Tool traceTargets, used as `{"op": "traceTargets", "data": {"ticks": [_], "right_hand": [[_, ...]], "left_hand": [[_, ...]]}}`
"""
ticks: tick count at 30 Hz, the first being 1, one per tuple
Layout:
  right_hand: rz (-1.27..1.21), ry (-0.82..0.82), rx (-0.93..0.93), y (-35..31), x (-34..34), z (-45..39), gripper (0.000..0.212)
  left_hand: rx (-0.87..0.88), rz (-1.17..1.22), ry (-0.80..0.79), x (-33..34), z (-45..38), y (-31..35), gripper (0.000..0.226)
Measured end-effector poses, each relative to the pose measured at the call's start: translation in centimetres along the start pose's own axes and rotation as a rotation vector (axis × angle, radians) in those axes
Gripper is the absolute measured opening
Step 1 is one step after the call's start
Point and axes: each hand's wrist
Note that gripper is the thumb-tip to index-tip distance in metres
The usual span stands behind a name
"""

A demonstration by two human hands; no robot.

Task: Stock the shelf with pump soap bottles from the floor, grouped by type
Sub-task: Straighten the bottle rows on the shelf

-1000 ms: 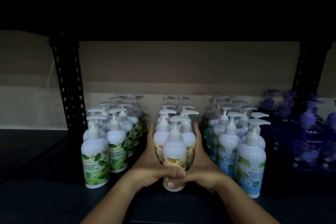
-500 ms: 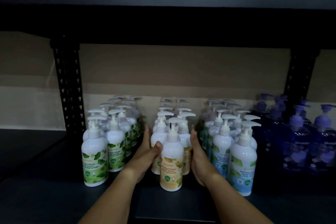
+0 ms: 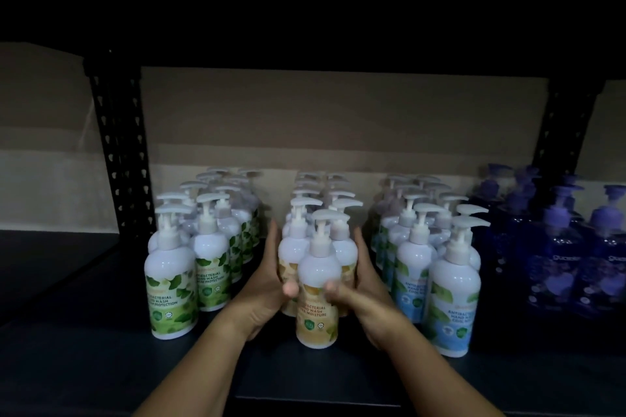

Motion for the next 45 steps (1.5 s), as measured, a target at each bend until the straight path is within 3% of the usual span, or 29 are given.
{"op": "traceTargets", "data": {"ticks": [2, 4, 7, 16, 21, 23, 25, 29, 30, 32, 36, 38, 41, 42, 45], "right_hand": [[0.050, -0.077, 0.012, 0.0, 0.0, 1.1, 0.153], [0.100, -0.092, 0.001, 0.4, 0.0, 1.2, 0.168], [0.112, -0.115, -0.027, 0.0, 0.1, 1.0, 0.167], [0.159, 0.027, 0.050, -2.0, 0.5, 2.8, 0.168], [0.308, 0.120, 0.071, -2.7, -0.4, 5.9, 0.167], [0.379, 0.156, 0.097, -3.1, -0.8, 7.4, 0.163], [0.458, 0.160, 0.105, -3.6, -1.3, 8.8, 0.144], [0.610, 0.272, -0.013, -3.7, -3.5, 12.0, 0.052], [0.621, 0.329, -0.037, -3.9, -4.3, 12.8, 0.036], [0.606, 0.459, -0.056, -4.3, -6.1, 14.0, 0.025], [0.655, 0.620, -0.034, -5.8, -9.9, 14.5, 0.053], [0.700, 0.608, 0.032, -6.1, -11.2, 13.7, 0.082], [0.662, 0.448, 0.110, -6.2, -12.8, 11.8, 0.154], [0.630, 0.381, 0.128, -6.3, -13.2, 11.2, 0.167], [0.452, 0.183, 0.116, -6.1, -14.0, 9.7, 0.168]], "left_hand": [[-0.009, 0.016, -0.036, 0.0, 0.5, 0.1, 0.170], [0.021, 0.039, -0.062, 0.1, 0.6, -0.3, 0.154], [0.035, 0.011, -0.044, 0.0, 0.3, -0.7, 0.147], [-0.034, -0.048, 0.109, 0.1, 2.3, 0.2, 0.175], [-0.038, -0.184, 0.210, 0.7, 5.6, 1.2, 0.136], [-0.054, -0.308, 0.275, 0.7, 6.7, 1.2, 0.140], [-0.054, -0.396, 0.395, 1.2, 7.6, 1.1, 0.128], [0.150, -0.530, 0.726, 4.6, 10.6, 1.3, 0.054], [0.218, -0.541, 0.752, 5.5, 11.4, 1.2, 0.043], [0.262, -0.567, 0.673, 7.5, 12.1, 0.7, 0.035], [0.084, -0.544, 0.377, 12.5, 10.5, 1.3, 0.038], [-0.057, -0.487, 0.281, 14.5, 8.6, 1.6, 0.066], [-0.110, -0.370, 0.165, 15.8, 5.7, 1.6, 0.118], [-0.104, -0.314, 0.123, 16.1, 4.9, 1.5, 0.132], [-0.030, -0.155, 0.020, 16.5, 2.9, 0.4, 0.126]]}}
Point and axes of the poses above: each hand's wrist, its own z-axis away from the middle knuckle, its own x-axis out of the palm, y = z × x, and after that the axes turned 11 degrees about y, right-handed
